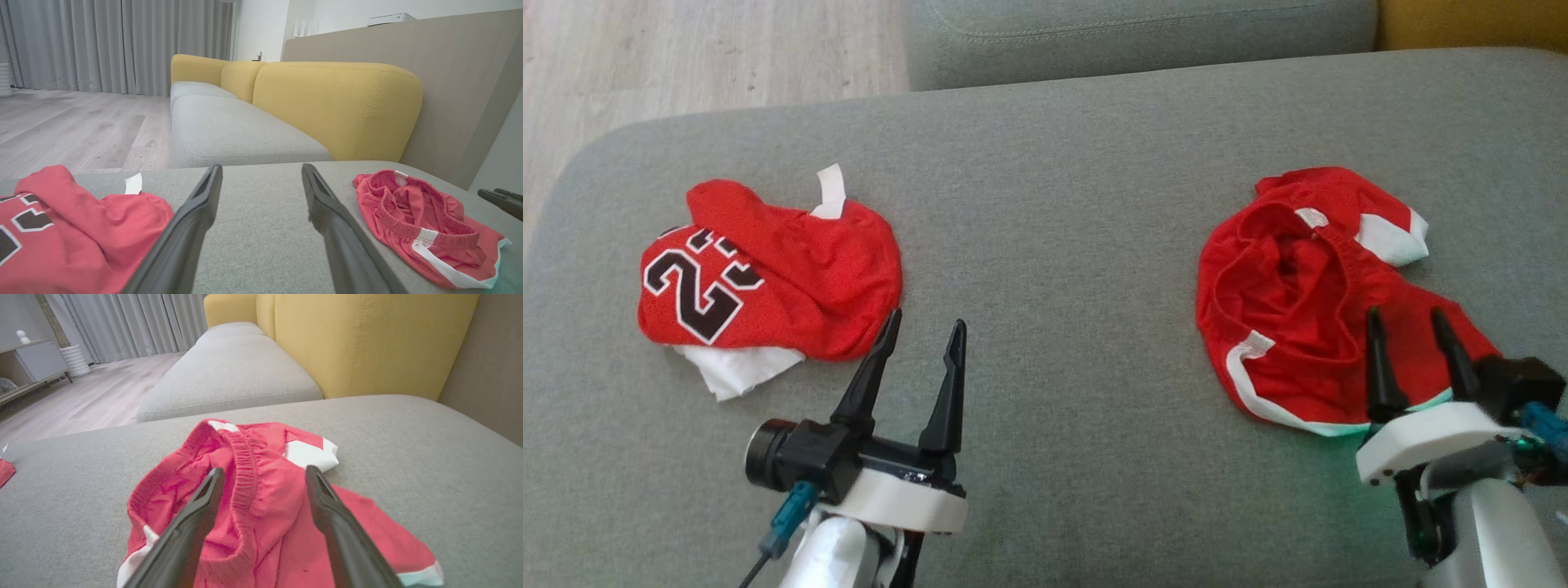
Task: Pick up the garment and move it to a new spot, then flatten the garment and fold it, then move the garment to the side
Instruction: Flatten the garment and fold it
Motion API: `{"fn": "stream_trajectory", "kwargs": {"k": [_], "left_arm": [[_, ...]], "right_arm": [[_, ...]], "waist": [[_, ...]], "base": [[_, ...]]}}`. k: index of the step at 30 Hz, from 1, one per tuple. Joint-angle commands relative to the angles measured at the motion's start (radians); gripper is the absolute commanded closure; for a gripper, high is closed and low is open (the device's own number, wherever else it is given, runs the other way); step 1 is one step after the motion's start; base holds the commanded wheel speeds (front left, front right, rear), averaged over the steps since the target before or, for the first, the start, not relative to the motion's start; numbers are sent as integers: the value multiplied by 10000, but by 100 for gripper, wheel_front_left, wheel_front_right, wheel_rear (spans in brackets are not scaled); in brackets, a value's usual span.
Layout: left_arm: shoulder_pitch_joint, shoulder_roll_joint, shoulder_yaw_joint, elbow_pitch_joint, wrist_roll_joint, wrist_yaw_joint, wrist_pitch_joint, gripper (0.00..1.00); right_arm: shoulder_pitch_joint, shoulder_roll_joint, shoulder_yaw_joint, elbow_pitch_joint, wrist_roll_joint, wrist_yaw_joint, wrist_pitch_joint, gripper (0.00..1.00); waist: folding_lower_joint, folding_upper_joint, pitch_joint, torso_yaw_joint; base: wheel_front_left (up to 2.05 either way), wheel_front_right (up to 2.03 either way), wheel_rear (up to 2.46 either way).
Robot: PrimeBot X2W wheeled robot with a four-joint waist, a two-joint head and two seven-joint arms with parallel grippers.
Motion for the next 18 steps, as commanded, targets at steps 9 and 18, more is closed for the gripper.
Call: {"fn": "stream_trajectory", "kwargs": {"k": [9,18], "left_arm": [[-386,-16,99,-215,29,-2,-51,0],[-418,-16,35,-172,30,-25,-51,0]], "right_arm": [[-1245,-68,413,1396,286,-9,436,0],[-2022,-68,592,2751,179,-9,485,100]], "waist": [[0,0,235,387],[0,0,421,694]], "base": [[0,0,0],[0,0,0]]}}
